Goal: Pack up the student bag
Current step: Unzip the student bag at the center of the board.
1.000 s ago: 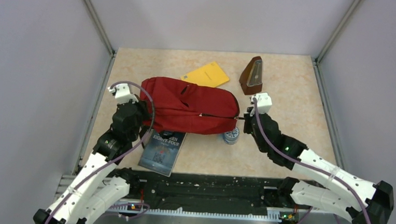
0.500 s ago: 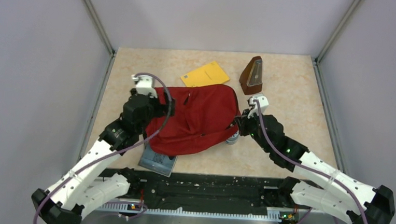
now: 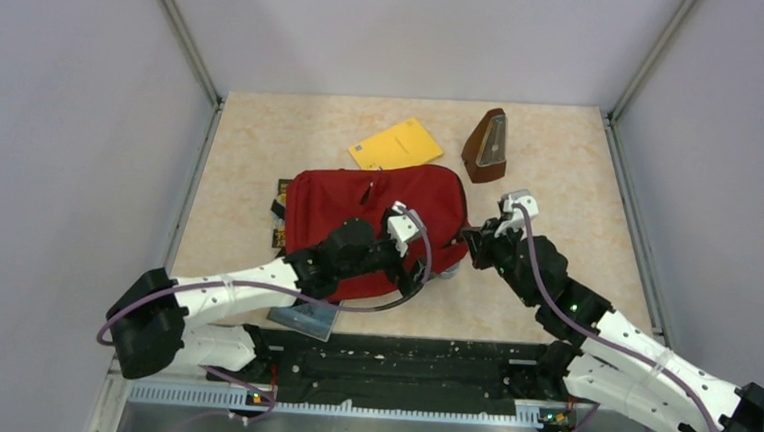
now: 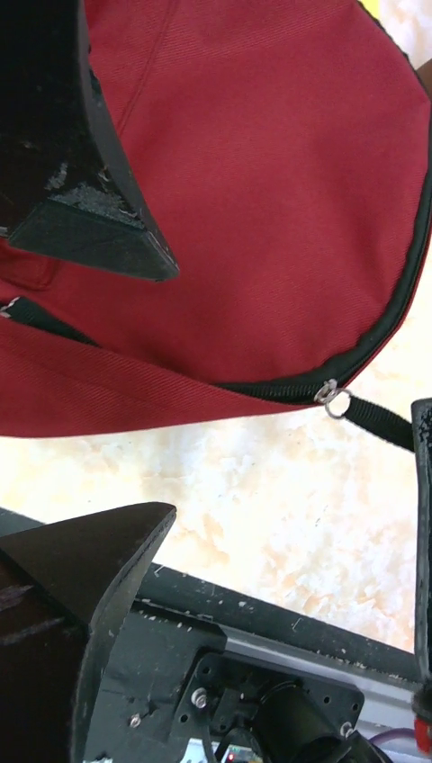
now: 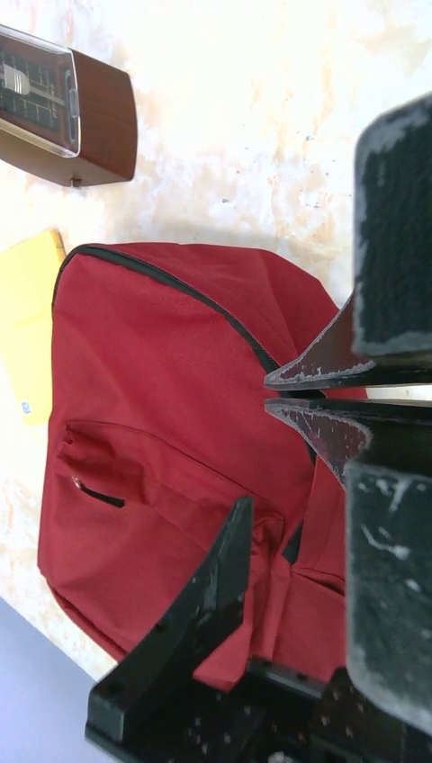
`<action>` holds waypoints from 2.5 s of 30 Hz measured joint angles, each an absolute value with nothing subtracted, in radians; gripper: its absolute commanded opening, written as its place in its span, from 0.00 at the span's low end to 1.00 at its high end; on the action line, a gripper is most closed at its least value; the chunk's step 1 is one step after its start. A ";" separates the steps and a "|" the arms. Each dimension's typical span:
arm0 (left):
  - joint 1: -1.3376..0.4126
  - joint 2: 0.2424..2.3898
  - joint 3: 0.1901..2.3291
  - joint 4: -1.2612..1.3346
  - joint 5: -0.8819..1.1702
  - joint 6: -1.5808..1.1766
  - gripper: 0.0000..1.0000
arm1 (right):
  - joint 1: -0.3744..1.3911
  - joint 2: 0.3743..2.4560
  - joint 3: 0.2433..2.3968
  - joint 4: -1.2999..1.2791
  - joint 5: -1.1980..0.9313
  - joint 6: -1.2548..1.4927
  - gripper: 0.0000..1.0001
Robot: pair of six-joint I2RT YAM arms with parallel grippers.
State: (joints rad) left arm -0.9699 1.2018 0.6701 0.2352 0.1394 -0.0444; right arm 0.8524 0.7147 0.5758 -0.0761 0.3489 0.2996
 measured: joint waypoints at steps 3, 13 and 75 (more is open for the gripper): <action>-0.971 1.258 0.686 0.283 0.143 -0.030 0.93 | 0.852 0.686 0.575 -0.095 0.349 0.308 0.00; -1.051 1.427 0.781 0.384 0.065 0.027 0.00 | 0.852 0.666 0.575 -0.126 0.351 0.308 0.00; -1.232 0.910 0.544 -0.189 -0.387 -0.435 0.76 | 0.852 0.795 0.482 -0.007 0.525 0.254 0.00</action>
